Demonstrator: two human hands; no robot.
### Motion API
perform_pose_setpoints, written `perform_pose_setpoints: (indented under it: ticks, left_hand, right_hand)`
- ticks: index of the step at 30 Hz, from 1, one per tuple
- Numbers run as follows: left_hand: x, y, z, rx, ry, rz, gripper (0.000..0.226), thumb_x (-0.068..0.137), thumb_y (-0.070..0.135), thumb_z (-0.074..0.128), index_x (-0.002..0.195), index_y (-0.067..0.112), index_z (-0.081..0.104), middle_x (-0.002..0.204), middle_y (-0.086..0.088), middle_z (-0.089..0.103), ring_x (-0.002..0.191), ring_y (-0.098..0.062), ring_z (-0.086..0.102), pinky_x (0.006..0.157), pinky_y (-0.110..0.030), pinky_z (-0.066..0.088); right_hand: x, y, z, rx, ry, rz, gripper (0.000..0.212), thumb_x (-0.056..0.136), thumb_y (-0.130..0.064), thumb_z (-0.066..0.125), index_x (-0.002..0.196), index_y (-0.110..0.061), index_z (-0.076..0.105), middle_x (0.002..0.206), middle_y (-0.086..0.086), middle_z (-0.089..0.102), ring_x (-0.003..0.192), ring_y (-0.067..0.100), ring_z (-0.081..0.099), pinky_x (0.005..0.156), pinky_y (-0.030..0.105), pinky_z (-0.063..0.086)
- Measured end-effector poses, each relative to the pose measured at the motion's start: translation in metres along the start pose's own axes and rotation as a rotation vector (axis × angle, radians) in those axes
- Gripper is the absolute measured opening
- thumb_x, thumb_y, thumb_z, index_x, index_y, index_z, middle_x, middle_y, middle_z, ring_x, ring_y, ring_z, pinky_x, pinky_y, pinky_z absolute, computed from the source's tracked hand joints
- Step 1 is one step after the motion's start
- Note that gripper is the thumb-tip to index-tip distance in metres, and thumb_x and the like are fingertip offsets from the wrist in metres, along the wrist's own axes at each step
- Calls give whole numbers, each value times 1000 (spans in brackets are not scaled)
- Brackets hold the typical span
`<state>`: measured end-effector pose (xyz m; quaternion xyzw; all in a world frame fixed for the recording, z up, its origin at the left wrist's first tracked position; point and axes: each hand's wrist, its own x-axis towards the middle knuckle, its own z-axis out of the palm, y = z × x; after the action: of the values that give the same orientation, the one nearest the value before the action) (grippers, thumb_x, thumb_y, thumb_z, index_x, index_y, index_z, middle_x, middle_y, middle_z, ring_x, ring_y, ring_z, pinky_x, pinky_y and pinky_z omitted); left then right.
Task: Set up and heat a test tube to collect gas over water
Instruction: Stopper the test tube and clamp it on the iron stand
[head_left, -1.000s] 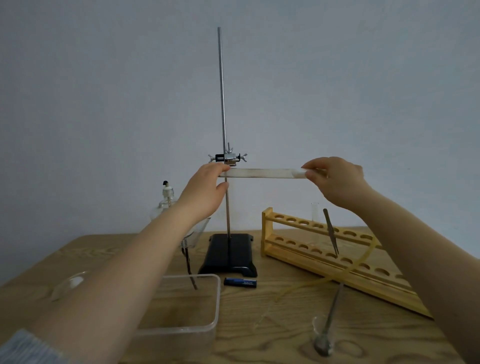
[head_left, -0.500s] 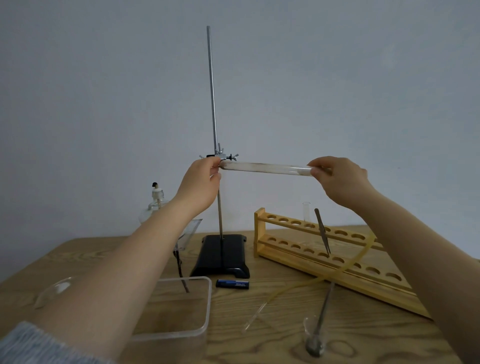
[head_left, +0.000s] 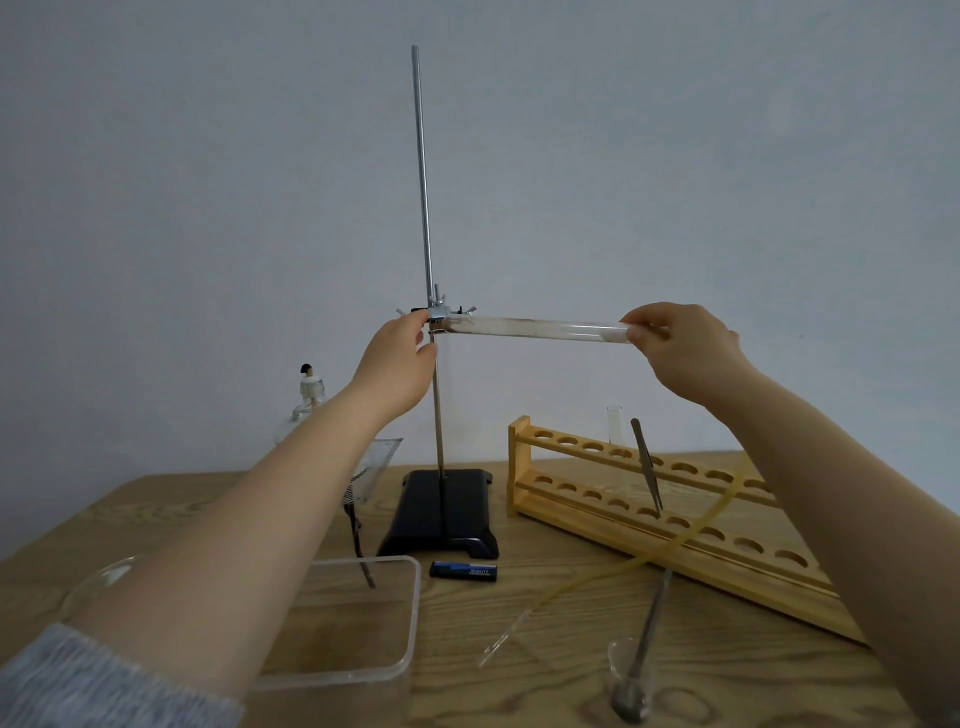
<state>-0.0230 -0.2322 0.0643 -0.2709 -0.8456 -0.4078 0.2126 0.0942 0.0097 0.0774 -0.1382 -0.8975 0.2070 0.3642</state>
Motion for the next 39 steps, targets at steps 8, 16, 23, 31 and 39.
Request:
perform_pose_setpoints:
  ticks: [8,16,23,31,39]
  left_hand:
    - [1,-1,1,-30,5,47,40,95,3,38,133,13,48,108,0,50,98,-13,47,81,-22,36]
    - [0,0,-1,-73,-6,43,41,96,2,36,132,15,49,123,-7,57,98,-12,48,80,-21,36]
    - [0,-2,-2,-56,4,36,43,97,5,36,136,20,47,127,-7,57,98,-11,49,75,-19,37]
    - [2,-9,-4,-38,8,-20,45,99,10,37,141,24,39,133,-8,48,114,-17,51,77,-21,37]
    - [10,-21,-13,154,73,33,41,97,11,41,134,28,48,149,-8,23,138,-23,25,107,-29,26]
  right_hand:
    - [-1,4,-1,-9,23,46,25,100,-29,43,114,-28,63,77,-5,57,77,18,51,93,39,34]
    - [3,-1,4,-57,21,26,27,100,-29,42,117,-27,62,87,-3,58,84,18,49,89,34,28]
    - [13,-2,7,-14,-5,-10,25,100,-29,43,113,-28,64,82,-4,58,77,16,50,88,34,29]
    - [26,-15,24,-18,-40,-57,25,101,-29,42,115,-28,63,85,-4,57,84,18,49,85,33,27]
    - [46,-38,47,-13,-140,-113,28,101,-29,41,119,-28,62,93,-4,57,82,16,48,85,33,32]
